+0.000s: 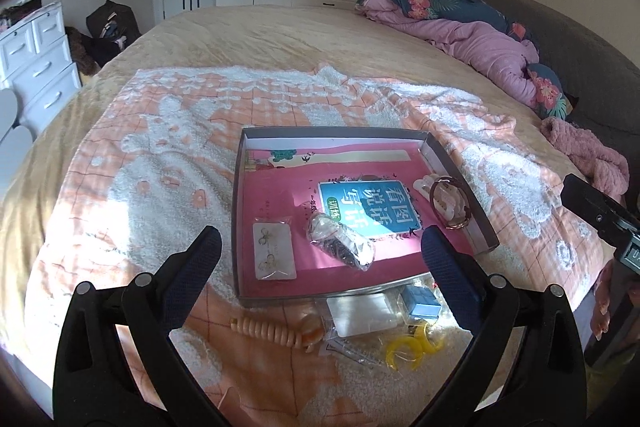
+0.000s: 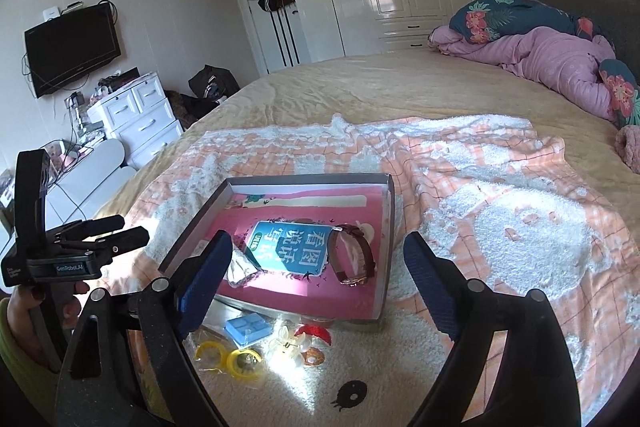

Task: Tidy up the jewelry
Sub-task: 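Open both tools and withdraw them from the grey box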

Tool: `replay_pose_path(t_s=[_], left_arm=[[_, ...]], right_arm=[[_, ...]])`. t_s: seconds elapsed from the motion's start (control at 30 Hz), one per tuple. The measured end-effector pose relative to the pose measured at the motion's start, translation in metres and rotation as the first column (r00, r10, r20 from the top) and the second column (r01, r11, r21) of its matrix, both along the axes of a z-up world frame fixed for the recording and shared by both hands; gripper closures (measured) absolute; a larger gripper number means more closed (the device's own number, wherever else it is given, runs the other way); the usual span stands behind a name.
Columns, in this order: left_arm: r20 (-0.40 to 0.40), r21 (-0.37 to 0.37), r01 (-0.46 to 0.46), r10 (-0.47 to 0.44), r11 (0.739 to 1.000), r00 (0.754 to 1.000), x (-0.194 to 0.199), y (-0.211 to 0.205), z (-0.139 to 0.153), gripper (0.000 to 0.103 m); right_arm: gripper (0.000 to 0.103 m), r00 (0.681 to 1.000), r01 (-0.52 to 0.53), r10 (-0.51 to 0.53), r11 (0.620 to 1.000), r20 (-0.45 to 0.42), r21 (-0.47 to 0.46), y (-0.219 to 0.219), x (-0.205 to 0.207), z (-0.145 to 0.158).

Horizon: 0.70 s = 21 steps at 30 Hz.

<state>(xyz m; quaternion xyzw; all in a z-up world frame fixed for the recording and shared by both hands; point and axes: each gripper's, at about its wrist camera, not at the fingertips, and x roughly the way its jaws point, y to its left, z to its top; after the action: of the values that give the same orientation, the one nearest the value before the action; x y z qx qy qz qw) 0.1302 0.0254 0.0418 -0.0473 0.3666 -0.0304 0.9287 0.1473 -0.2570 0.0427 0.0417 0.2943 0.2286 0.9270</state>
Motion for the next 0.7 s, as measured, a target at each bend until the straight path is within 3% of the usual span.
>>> replay_pose_path(t_s=[0.7], left_arm=[[0.005,0.02,-0.063,0.063,0.998,0.998,-0.047,0.021,0.002,0.01]], right_arm=[[0.017,0.995,-0.094,0.094,0.995,-0.017,-0.023,0.021,-0.046,-0.004]])
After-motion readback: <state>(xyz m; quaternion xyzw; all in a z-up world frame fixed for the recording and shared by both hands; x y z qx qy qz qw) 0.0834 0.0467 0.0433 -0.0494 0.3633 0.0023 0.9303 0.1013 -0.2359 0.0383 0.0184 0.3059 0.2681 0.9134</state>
